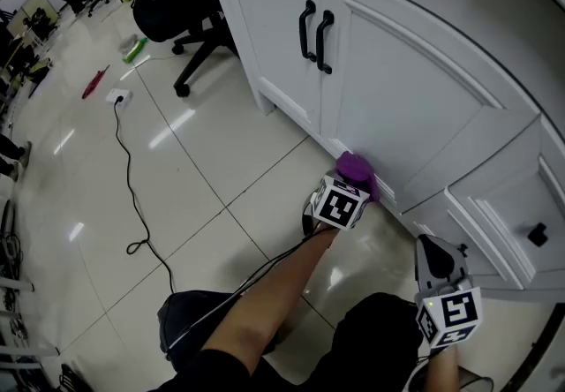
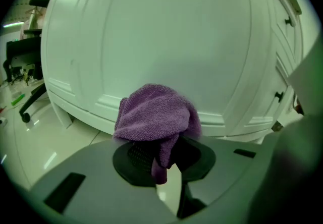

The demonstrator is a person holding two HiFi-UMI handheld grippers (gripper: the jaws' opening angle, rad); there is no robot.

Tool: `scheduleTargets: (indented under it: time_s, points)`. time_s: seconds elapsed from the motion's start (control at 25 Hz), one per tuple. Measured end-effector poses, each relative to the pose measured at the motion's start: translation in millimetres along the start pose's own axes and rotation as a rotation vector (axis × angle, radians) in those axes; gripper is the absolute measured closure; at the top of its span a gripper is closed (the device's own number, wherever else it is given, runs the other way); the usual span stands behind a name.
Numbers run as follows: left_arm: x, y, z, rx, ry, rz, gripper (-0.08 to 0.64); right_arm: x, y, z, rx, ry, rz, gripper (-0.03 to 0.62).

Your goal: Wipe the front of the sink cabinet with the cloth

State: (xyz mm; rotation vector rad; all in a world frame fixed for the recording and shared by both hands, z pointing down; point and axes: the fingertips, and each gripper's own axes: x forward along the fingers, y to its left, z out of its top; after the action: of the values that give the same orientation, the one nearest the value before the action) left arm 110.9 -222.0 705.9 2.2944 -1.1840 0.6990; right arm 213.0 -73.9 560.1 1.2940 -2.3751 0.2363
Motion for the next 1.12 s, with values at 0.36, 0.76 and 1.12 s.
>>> scheduleTargets:
  time_s: [0.36, 0.76, 1.12]
  points:
    - [-7, -114, -8, 0.001, 0.038, -0.231, 0.491, -18, -6, 3, 0.018, -0.047, 0.021, 0.592]
    - [-59, -150, 51, 0.046, -0.004, -0.257, 0.491, -43, -18, 40, 0.079, -0.168, 0.034, 0.592]
    - [-137, -163, 152, 0.17, -0.168, -0.212, 0.491, -57, -30, 86, 0.115, -0.3, 0.049, 0.592]
